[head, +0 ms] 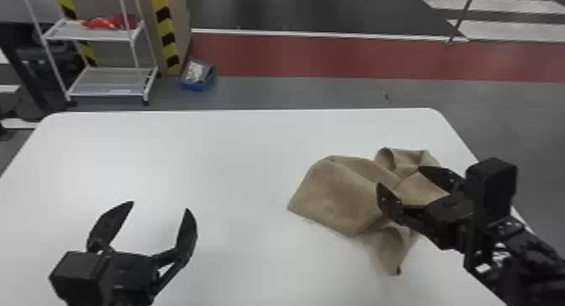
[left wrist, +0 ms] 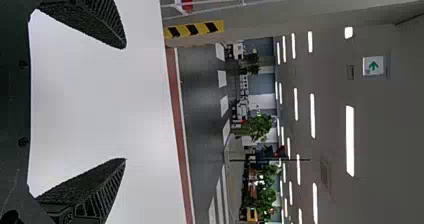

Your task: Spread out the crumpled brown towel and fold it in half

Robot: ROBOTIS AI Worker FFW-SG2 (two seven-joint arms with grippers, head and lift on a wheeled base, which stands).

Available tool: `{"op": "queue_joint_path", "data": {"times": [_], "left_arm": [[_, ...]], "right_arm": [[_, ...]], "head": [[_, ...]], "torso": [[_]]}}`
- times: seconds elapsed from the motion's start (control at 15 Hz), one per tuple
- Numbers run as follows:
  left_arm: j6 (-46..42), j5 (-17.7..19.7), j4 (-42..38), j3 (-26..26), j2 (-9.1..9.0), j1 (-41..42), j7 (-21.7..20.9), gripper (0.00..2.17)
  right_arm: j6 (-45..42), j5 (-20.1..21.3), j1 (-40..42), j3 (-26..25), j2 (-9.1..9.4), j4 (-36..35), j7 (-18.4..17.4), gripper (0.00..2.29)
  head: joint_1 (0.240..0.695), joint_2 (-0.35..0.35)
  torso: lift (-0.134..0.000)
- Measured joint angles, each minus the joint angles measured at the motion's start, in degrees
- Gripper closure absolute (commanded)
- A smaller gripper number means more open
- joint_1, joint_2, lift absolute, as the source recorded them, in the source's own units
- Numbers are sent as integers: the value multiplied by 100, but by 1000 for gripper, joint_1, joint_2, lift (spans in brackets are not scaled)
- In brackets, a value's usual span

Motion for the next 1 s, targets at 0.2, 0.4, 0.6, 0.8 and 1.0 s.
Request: {"op": "queue_joint_path", "data": {"times": [0.2, 0.4, 0.6, 0.8, 1.0], "left_arm": [[1, -37, 0, -8, -8, 17, 10, 70], [-10, -41, 30, -8, -9, 26, 12, 70], [-16, -53, 71, -8, -11, 12, 12, 70], [-16, -58, 84, -16, -18, 0, 7, 70], [-38, -58, 106, -17, -18, -5, 3, 70]], "right_arm": [[171, 60, 346, 38, 6, -212, 65, 225], [110, 88, 716, 112, 9, -255, 69, 259], [33, 89, 933, 81, 9, -255, 162, 302], [71, 212, 1007, 59, 9, -249, 163, 346], [243, 463, 1013, 98, 23, -240, 156, 498]], "head": [[695, -68], [695, -58], [695, -55], [695, -66], [695, -73]], "torso": [[-125], [-125], [-125], [-125], [-125]]}}
